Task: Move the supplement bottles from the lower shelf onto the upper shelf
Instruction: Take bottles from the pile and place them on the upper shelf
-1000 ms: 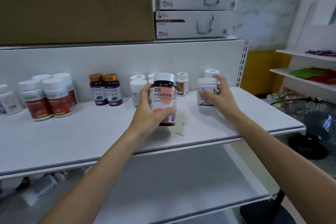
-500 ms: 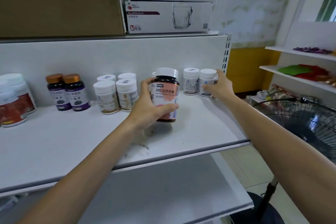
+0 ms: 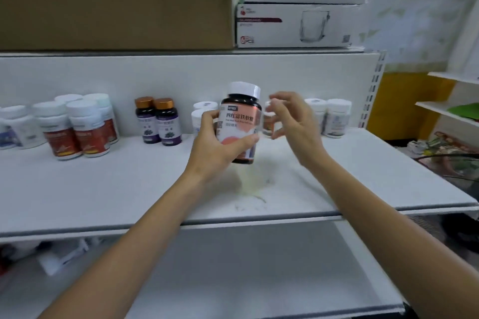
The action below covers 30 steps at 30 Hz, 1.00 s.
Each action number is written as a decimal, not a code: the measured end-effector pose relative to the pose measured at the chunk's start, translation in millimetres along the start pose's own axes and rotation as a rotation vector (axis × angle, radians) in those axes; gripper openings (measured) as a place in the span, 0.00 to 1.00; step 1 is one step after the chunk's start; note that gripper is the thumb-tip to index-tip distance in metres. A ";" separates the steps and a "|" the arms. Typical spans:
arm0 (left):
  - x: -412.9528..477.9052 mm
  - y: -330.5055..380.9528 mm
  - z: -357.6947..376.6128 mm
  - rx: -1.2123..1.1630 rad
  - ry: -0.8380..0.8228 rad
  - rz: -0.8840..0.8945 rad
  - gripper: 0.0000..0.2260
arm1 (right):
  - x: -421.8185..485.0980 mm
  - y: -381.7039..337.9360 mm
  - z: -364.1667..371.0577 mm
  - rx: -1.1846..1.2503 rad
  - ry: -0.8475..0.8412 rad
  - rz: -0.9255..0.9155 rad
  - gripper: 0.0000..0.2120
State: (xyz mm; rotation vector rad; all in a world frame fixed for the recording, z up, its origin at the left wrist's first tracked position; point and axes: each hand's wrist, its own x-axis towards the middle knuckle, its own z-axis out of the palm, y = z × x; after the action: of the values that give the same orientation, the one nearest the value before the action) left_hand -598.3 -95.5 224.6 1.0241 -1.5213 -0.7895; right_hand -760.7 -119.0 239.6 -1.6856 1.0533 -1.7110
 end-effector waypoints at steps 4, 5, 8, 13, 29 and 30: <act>-29.7 -5.9 -76.7 0.094 0.162 0.009 0.36 | -26.6 -32.3 82.0 0.161 -0.337 0.055 0.16; -39.8 -6.2 -100.6 0.119 0.205 0.005 0.35 | -33.0 -39.7 105.2 0.182 -0.417 0.067 0.21; -73.9 -4.2 -173.1 0.188 0.311 -0.026 0.33 | -52.2 -61.1 178.2 0.247 -0.613 0.039 0.33; -146.9 -0.1 -289.4 0.254 0.490 -0.065 0.36 | -98.9 -98.3 305.8 0.365 -0.829 -0.046 0.36; -383.5 14.1 -561.1 0.735 0.881 -0.286 0.18 | -225.5 -197.5 615.8 0.563 -1.195 -0.064 0.29; -387.4 9.8 -570.0 0.731 0.895 -0.297 0.17 | -227.8 -198.6 630.6 0.561 -1.205 -0.070 0.29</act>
State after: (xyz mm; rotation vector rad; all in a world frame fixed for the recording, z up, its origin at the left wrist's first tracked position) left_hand -25.3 285.6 185.1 1.8504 -0.8514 0.1231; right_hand -87.6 69.6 220.9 -1.8550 -0.0523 -0.6079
